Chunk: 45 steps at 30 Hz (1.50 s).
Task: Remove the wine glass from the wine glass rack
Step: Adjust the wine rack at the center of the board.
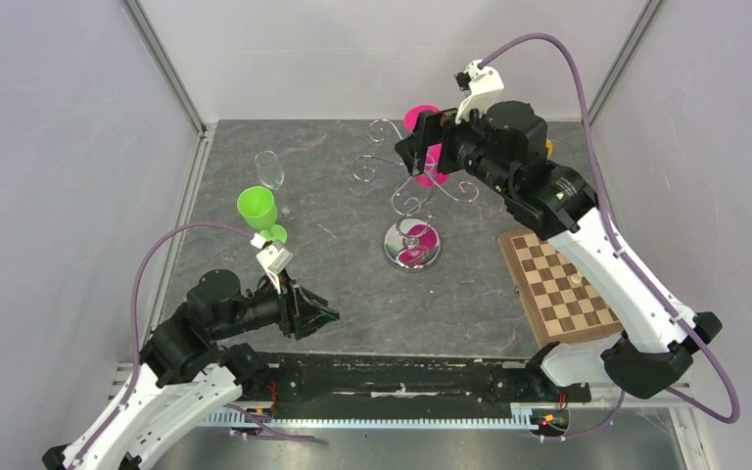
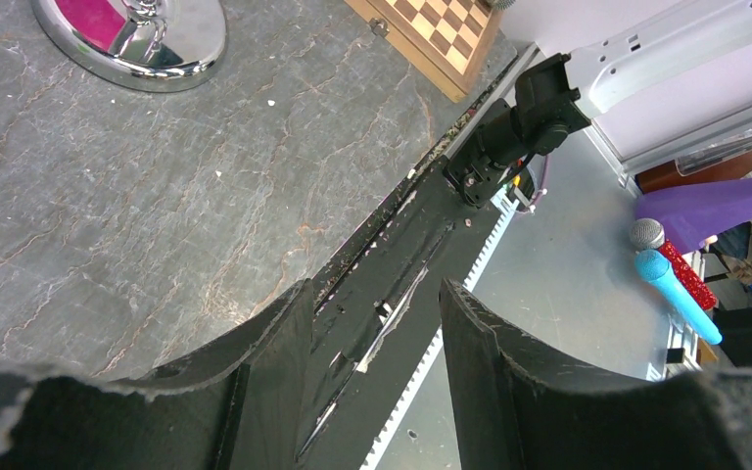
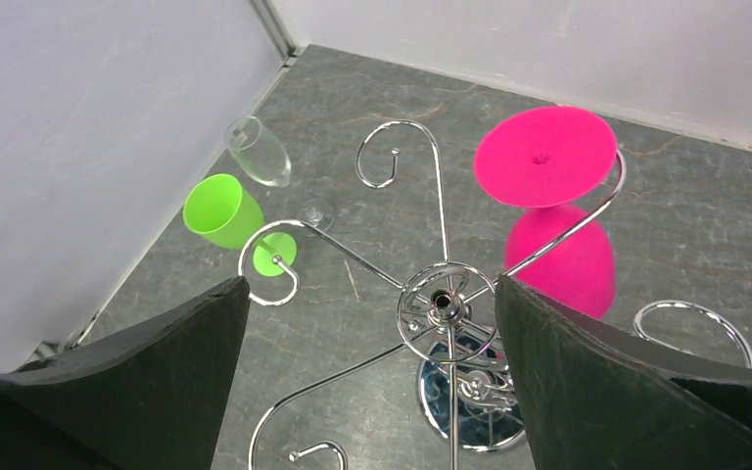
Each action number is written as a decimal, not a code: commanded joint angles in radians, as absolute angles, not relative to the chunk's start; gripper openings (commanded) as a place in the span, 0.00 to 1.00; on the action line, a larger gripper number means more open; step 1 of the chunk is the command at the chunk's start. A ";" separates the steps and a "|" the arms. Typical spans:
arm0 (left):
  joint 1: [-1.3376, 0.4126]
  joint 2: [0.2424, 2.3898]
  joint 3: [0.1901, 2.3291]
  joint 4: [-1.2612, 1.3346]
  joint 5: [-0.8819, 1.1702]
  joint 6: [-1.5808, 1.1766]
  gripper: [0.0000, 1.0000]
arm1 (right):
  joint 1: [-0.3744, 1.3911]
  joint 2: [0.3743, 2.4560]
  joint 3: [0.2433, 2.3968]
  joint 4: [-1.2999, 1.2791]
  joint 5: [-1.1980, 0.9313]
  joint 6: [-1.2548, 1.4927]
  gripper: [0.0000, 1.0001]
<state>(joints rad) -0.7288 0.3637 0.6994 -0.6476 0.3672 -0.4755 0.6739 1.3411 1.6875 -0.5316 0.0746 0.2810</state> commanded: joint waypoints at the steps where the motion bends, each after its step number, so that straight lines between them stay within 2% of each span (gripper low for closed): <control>1: -0.729 0.356 0.701 -0.607 0.360 -0.496 0.57 | 0.721 1.346 1.655 -0.477 0.264 0.309 0.98; 11: -0.730 0.352 0.701 -0.607 0.367 -0.496 0.57 | 0.794 1.353 1.566 -0.426 0.455 0.333 0.96; 32: -0.729 0.341 0.701 -0.603 0.384 -0.492 0.57 | 0.853 1.427 1.594 -0.401 0.609 0.287 0.55; 37: -0.730 0.337 0.700 -0.603 0.384 -0.492 0.57 | 0.858 1.425 1.585 -0.392 0.628 0.277 0.41; 45: -0.730 0.335 0.700 -0.603 0.384 -0.492 0.57 | 0.862 1.414 1.568 -0.376 0.634 0.246 0.30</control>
<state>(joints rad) -0.7288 0.3458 0.6994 -0.6472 0.3695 -0.4755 0.8555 1.4281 1.5692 -0.4191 0.6060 0.2710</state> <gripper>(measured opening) 0.568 0.315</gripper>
